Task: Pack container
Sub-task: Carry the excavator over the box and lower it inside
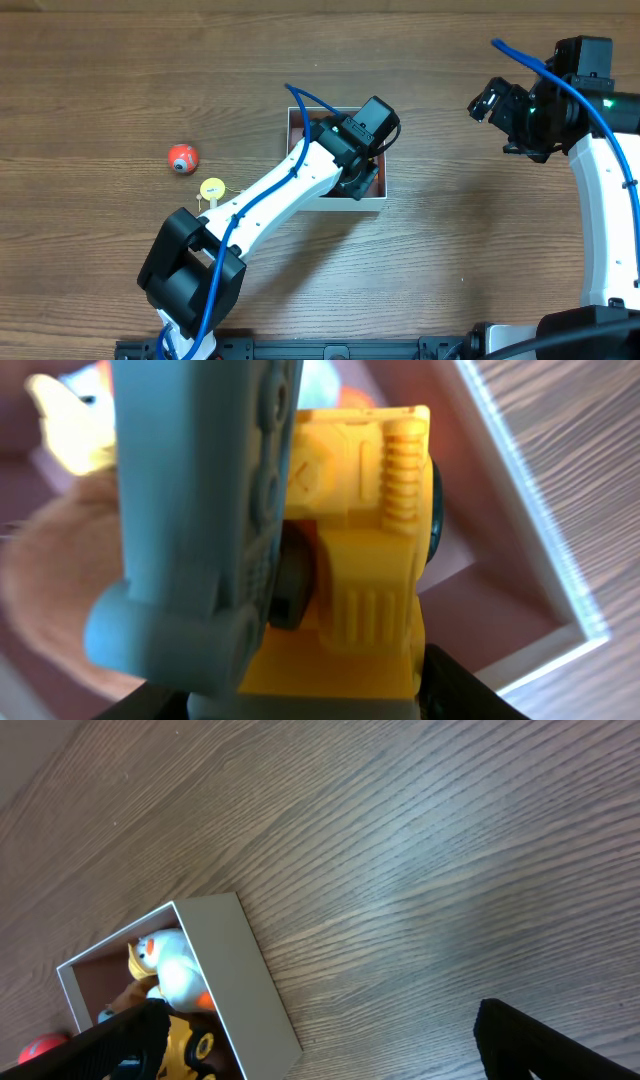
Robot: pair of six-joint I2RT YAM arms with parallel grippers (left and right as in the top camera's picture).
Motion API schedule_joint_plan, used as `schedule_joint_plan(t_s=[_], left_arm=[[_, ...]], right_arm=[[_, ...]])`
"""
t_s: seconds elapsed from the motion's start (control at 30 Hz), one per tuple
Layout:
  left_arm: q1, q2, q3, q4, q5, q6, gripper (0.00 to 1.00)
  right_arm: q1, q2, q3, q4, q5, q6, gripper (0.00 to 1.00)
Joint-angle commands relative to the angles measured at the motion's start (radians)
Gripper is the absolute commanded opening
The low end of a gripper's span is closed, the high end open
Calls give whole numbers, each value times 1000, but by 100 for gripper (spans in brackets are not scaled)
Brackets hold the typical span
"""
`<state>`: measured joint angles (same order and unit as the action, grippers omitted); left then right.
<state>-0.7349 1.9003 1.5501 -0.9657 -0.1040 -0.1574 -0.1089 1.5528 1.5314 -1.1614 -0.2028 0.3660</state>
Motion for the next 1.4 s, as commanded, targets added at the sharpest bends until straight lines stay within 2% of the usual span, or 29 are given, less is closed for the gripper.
schedule_joint_plan(t_s=[0.0, 0.13, 0.33, 0.47, 0.57, 0.9, 1.1, 1.27, 1.37], left_arm=[[16, -36, 24, -11, -109, 273, 27], [16, -40, 24, -6, -105, 547, 36], [18, -40, 24, 14, 19, 746, 43], [21, -40, 24, 34, 89, 766, 50], [32, -40, 23, 35, 150, 786, 52], [101, -40, 23, 14, 159, 787, 57], [115, -39, 23, -29, 212, 942, 59], [114, -31, 23, -55, 213, 1009, 61], [115, -19, 23, -54, 214, 1010, 63]], right_arm=[[-1, -31, 14, 3, -1, 5, 100], [-1, -31, 14, 3, -1, 5, 100], [-1, -31, 14, 3, -1, 5, 100], [-1, -31, 14, 3, -1, 5, 100], [-1, -31, 14, 3, -1, 5, 100], [-1, -31, 14, 3, -1, 5, 100], [-1, -31, 14, 3, -1, 5, 100], [-1, -31, 14, 3, -1, 5, 100], [-1, -31, 14, 3, -1, 5, 100]])
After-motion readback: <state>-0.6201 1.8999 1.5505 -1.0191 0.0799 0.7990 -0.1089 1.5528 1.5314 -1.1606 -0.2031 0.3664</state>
